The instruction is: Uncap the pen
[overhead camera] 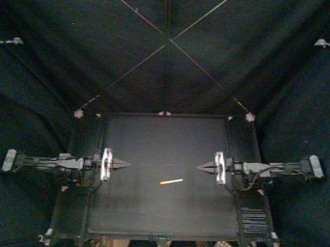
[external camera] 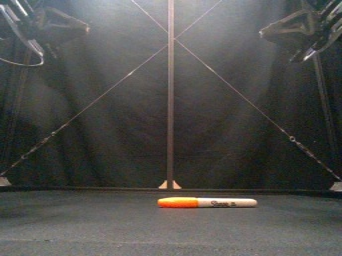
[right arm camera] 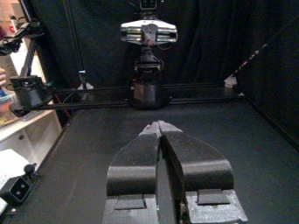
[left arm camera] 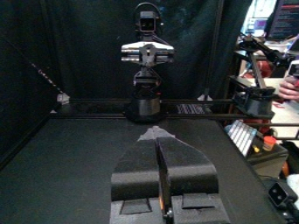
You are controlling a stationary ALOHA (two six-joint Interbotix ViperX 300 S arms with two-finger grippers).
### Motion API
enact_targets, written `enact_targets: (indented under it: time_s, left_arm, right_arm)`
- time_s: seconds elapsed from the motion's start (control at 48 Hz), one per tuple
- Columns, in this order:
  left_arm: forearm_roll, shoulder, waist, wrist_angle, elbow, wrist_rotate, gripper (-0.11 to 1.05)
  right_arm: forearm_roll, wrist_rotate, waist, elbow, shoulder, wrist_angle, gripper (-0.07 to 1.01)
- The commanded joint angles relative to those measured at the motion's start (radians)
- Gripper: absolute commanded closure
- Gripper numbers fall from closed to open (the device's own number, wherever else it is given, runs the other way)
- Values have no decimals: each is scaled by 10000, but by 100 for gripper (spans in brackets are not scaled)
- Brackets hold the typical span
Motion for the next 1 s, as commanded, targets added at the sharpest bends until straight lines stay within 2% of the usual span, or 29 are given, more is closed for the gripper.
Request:
enact_targets:
  time_s: [0.021,0.146,0.292,0.396,0.583,0.688,0.771,0.875,1.0]
  left_arm:
    - [322,614,92,-184,199,107,101]
    - [353,1457,92,-430,276,107,94]
    - [368,2546,107,-859,245,107,85]
    - [399,3313,107,-1135,215,107,76]
    - [399,4234,107,-1289,138,92,56]
    - [383,4633,92,-1289,46,77,40]
    - [368,4801,61,-1289,-15,46,28]
    - [353,5016,15,-1289,-92,31,12]
    - [337,5246,15,-1289,-184,15,-2]
  right_arm:
    - [-15,31,0,199,614,-123,95]
    - [61,92,-46,414,1856,-123,93]
    - [245,92,-15,199,3866,-138,89]
    - [261,92,15,-153,5200,-138,81]
    - [153,77,31,-1166,7394,-138,48]
    - [123,46,31,-1749,8330,-123,27]
    - [61,31,46,-2040,8866,-61,17]
    - [-15,-31,46,-2286,9434,31,16]
    - [-61,15,46,-2485,10002,169,18]
